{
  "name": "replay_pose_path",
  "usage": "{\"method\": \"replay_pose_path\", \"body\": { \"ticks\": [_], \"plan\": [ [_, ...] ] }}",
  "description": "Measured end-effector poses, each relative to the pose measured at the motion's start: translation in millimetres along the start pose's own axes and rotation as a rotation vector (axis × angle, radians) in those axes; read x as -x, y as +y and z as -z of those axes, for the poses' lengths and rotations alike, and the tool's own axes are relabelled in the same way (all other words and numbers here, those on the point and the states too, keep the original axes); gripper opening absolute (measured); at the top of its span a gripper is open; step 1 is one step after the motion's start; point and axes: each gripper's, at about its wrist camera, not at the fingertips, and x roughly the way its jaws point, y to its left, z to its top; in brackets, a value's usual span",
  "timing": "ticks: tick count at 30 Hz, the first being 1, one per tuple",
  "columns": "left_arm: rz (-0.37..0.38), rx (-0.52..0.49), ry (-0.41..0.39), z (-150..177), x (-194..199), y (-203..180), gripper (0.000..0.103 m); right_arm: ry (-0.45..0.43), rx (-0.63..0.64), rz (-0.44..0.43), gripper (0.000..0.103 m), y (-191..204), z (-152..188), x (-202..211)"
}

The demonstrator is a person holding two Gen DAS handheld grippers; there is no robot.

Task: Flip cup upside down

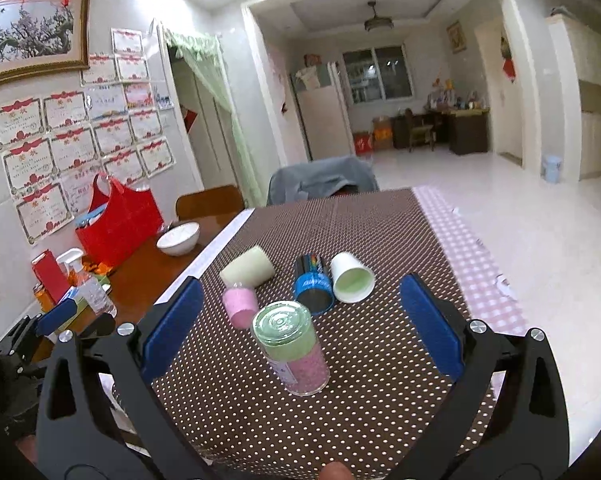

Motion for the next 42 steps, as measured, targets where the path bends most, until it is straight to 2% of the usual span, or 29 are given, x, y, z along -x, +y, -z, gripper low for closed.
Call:
{"method": "replay_pose_path", "body": {
  "ticks": [11,20,42],
  "plan": [
    [0.011,-0.01,-0.062,-5,33,-10,0.079,-0.064,0.022,0.087,0.097,7,15,31],
    [0.019,-0.006,-0.079,-5,46,-12,0.08,-0.066,0.044,0.102,0.097,18,24,37],
    [0.005,0.018,-0.073,-1,50,-11,0.081,-0.071,0.094,0.092,0.097,38,28,35]
  ]
}}
